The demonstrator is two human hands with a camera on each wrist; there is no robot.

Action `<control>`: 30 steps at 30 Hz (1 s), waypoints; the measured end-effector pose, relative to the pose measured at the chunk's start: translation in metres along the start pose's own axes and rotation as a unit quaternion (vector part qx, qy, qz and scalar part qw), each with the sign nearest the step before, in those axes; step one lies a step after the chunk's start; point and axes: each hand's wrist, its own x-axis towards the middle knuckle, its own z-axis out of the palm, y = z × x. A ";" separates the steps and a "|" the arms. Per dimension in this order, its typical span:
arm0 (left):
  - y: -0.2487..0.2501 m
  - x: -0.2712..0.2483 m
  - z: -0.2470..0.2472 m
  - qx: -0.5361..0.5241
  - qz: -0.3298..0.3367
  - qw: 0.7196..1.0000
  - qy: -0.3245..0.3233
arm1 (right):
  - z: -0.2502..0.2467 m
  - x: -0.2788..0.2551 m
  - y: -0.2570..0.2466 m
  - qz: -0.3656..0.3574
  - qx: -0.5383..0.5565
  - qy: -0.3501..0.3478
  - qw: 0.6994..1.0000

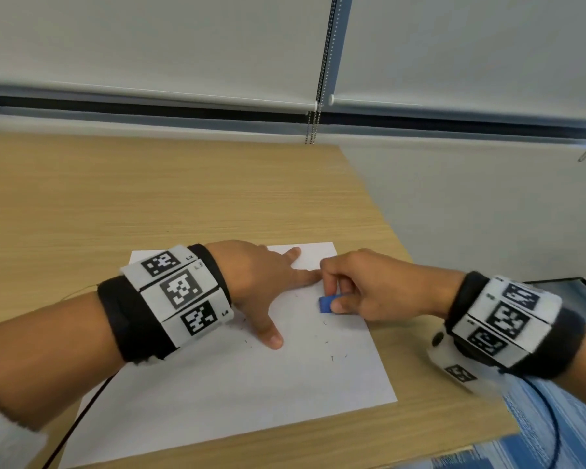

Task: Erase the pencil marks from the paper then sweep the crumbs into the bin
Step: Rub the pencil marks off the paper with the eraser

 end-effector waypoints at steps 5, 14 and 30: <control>0.001 0.001 0.001 0.012 -0.005 1.000 0.004 | 0.004 -0.027 -0.010 -0.023 0.025 -0.134 0.990; 0.002 0.000 0.001 0.004 -0.011 1.000 0.005 | 0.006 -0.029 -0.011 -0.020 0.031 -0.141 0.989; 0.001 -0.003 0.002 -0.004 0.000 1.000 0.030 | 0.003 -0.001 -0.025 -0.040 -0.036 -0.070 0.996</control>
